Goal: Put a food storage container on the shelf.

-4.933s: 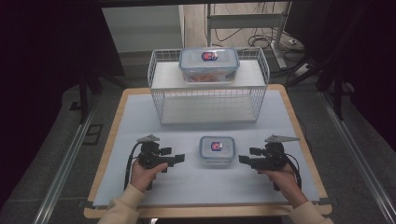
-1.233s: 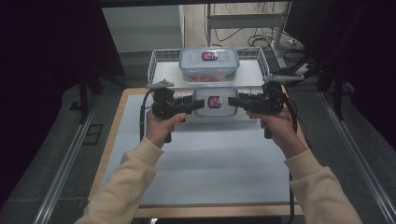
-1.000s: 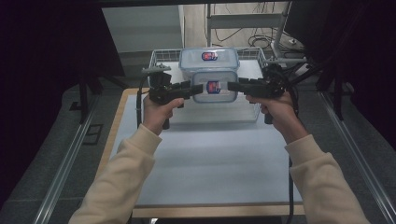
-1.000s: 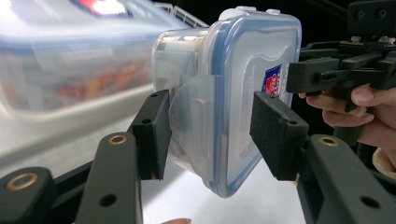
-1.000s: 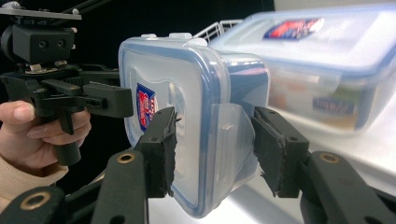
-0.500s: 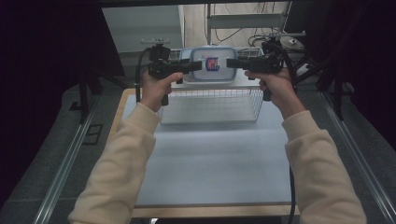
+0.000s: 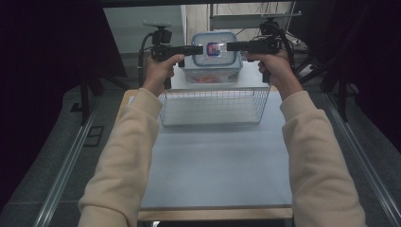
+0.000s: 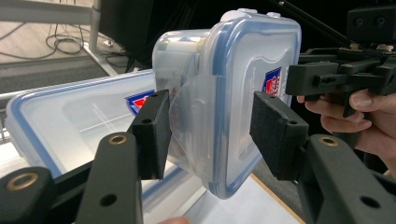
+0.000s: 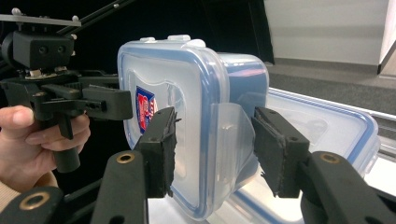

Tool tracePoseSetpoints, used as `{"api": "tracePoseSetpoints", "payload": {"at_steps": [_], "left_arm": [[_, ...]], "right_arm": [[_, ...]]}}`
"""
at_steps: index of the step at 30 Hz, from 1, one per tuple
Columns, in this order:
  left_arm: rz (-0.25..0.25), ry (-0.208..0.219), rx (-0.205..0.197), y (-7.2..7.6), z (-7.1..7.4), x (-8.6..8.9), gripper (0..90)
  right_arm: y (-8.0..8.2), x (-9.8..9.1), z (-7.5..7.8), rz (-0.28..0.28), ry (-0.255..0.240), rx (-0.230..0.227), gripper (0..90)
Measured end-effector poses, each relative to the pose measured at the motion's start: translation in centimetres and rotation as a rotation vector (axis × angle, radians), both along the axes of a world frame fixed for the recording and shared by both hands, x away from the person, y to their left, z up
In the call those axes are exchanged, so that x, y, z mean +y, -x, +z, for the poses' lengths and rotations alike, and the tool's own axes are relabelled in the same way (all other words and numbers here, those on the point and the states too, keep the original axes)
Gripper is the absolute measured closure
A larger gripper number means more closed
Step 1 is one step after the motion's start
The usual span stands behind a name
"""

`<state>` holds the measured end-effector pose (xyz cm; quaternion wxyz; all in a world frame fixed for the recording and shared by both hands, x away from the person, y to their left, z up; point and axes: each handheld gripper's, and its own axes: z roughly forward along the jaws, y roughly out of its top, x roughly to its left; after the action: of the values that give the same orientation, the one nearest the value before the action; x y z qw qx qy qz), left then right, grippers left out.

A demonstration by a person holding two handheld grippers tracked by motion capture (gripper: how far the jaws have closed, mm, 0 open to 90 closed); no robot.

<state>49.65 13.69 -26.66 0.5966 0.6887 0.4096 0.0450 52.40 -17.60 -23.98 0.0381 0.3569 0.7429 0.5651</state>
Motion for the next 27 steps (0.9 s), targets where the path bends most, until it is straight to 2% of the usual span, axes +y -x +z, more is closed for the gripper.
{"api": "tracePoseSetpoints", "payload": {"at_steps": [9,14,18,27], "left_arm": [[0.016,-0.005,0.051,-1.6,-0.9,0.2,49.0],[0.037,0.041,0.059,-2.1,-1.1,0.2,48.8],[0.046,0.073,0.09,-2.6,-1.3,0.3,48.5],[0.058,0.088,0.131,-3.5,-1.7,0.1,42.6]], "right_arm": [[-1.8,0.4,-1.3,-0.012,-0.003,0.058,50.0],[-2.4,0.5,-1.5,-0.026,-0.014,0.078,49.3],[-2.8,0.6,-1.6,-0.044,-0.029,0.091,48.4],[-3.7,0.6,-2.3,-0.06,-0.064,0.138,44.2]]}}
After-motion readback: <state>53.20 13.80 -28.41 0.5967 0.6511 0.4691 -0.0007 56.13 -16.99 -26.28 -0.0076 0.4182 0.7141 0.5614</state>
